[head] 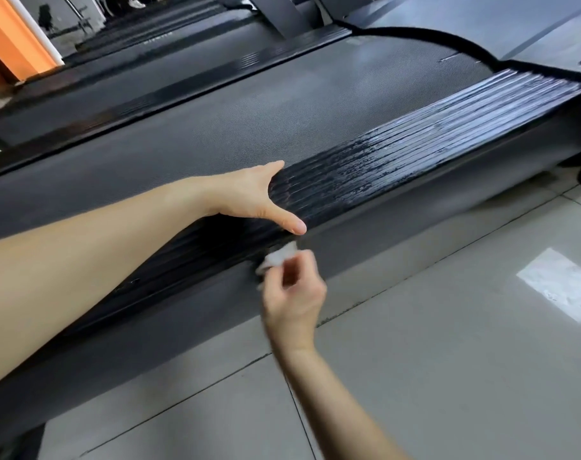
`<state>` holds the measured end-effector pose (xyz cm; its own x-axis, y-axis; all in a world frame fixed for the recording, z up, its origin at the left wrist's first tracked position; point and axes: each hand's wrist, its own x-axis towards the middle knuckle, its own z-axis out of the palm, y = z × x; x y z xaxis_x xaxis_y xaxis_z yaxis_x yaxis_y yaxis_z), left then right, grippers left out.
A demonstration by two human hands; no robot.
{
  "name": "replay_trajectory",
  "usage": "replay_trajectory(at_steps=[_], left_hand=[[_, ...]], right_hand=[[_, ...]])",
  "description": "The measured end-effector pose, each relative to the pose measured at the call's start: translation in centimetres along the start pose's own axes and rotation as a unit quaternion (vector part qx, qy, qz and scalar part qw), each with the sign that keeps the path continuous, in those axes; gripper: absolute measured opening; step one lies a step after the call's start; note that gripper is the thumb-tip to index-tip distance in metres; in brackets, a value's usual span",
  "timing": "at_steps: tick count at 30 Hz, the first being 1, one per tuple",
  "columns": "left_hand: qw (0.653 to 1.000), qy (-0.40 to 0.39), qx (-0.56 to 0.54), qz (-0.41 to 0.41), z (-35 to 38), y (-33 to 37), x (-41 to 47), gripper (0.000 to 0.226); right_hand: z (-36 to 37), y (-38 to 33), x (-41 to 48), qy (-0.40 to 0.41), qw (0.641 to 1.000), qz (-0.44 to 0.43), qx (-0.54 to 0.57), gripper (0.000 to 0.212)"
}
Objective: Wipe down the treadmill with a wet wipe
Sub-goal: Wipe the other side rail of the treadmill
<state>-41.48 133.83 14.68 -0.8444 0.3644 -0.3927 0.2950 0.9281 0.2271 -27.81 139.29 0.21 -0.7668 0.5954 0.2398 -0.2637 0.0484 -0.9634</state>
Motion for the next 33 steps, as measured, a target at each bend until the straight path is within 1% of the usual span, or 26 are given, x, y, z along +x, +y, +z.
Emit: replay_trajectory(at_steps=[2, 3, 4, 5, 6, 8, 9, 10, 11, 13, 15, 16, 18, 19, 21, 23, 24, 26, 28, 30, 33], left_hand=[[1.0, -0.002, 0.003, 0.001, 0.1, -0.2, 0.0, 0.152], [1.0, -0.002, 0.002, 0.003, 0.1, -0.3, -0.1, 0.151], [1.0, -0.003, -0.003, 0.005, 0.1, -0.4, -0.1, 0.149], [1.0, -0.004, -0.013, 0.007, 0.1, -0.5, 0.0, 0.147], [1.0, -0.006, -0.029, 0.009, 0.1, -0.8, 0.0, 0.147], [0.997, -0.005, -0.073, 0.013, -0.2, -2.0, 0.1, 0.15], [0.996, -0.012, -0.085, 0.015, -0.3, -2.5, 0.1, 0.152], [0.996, -0.018, -0.086, 0.016, -0.5, -3.0, 0.1, 0.152], [0.997, -0.021, -0.075, 0.018, -0.7, -3.6, -0.1, 0.151], [0.998, -0.02, -0.048, 0.024, -1.2, -4.5, -0.3, 0.144], [0.998, -0.006, -0.057, 0.022, -1.9, -5.0, -0.2, 0.133], [0.997, 0.006, -0.074, 0.018, -2.2, -5.1, 0.0, 0.124], [0.993, 0.029, -0.117, 0.01, -2.5, -5.6, 0.4, 0.099], [0.99, 0.041, -0.134, 0.015, -2.6, -5.9, 0.6, 0.082], [0.985, 0.066, -0.159, 0.03, -2.4, -6.3, 1.1, 0.05], [0.979, 0.11, -0.167, 0.042, -2.3, -6.6, 1.4, 0.032], [0.975, 0.134, -0.173, 0.044, -2.2, -6.7, 1.6, 0.026], [0.966, 0.163, -0.195, 0.044, -2.3, -6.6, 1.9, 0.019], [0.961, 0.171, -0.215, 0.045, -2.3, -6.3, 2.4, 0.018], [0.962, 0.169, -0.209, 0.04, -2.2, -6.1, 2.9, 0.017], [0.973, 0.157, -0.171, 0.018, -2.2, -5.9, 3.0, 0.016]], right_hand=[[1.0, 0.6, -2.2, -0.103, 0.992, -0.067, -0.014, 0.017], [0.9, 0.8, -2.2, -0.135, 0.985, -0.1, -0.038, 0.014], [0.4, 1.0, -1.4, -0.149, 0.978, -0.132, -0.067, 0.013], [-0.4, 1.4, -0.1, -0.139, 0.974, -0.157, -0.088, 0.013], [-1.5, 1.8, 1.6, -0.097, 0.977, -0.165, -0.098, 0.015], [-4.0, 2.0, 5.8, 0.028, 0.987, -0.123, -0.096, 0.023], [-5.5, 2.2, 7.8, 0.081, 0.988, -0.094, -0.095, 0.022], [-6.8, 2.2, 9.8, 0.116, 0.986, -0.079, -0.095, 0.019], [-7.9, 2.0, 11.4, 0.134, 0.982, -0.088, -0.102, 0.013], [-9.0, 1.5, 14.0, 0.131, 0.969, -0.143, -0.153, 0.004], [-8.8, 0.5, 15.5, 0.103, 0.947, -0.203, -0.227, 0.01], [-8.3, -0.1, 15.7, 0.086, 0.933, -0.221, -0.272, 0.011], [-6.7, -0.8, 14.6, 0.052, 0.891, -0.248, -0.376, 0.014], [-5.9, -1.0, 13.5, 0.03, 0.872, -0.267, -0.409, 0.016], [-4.4, -1.4, 10.5, -0.044, 0.852, -0.312, -0.419, 0.026], [-2.3, -1.9, 6.6, -0.144, 0.841, -0.343, -0.392, 0.035], [-1.2, -2.3, 4.4, -0.199, 0.834, -0.353, -0.375, 0.04], [0.7, -3.1, 0.4, -0.288, 0.808, -0.378, -0.349, 0.049], [1.3, -3.3, -0.6, -0.336, 0.776, -0.409, -0.341, 0.055], [0.2, -3.1, 2.2, -0.345, 0.753, -0.438, -0.349, 0.054], [-3.4, -2.2, 10.3, -0.302, 0.742, -0.442, -0.404, 0.055]])
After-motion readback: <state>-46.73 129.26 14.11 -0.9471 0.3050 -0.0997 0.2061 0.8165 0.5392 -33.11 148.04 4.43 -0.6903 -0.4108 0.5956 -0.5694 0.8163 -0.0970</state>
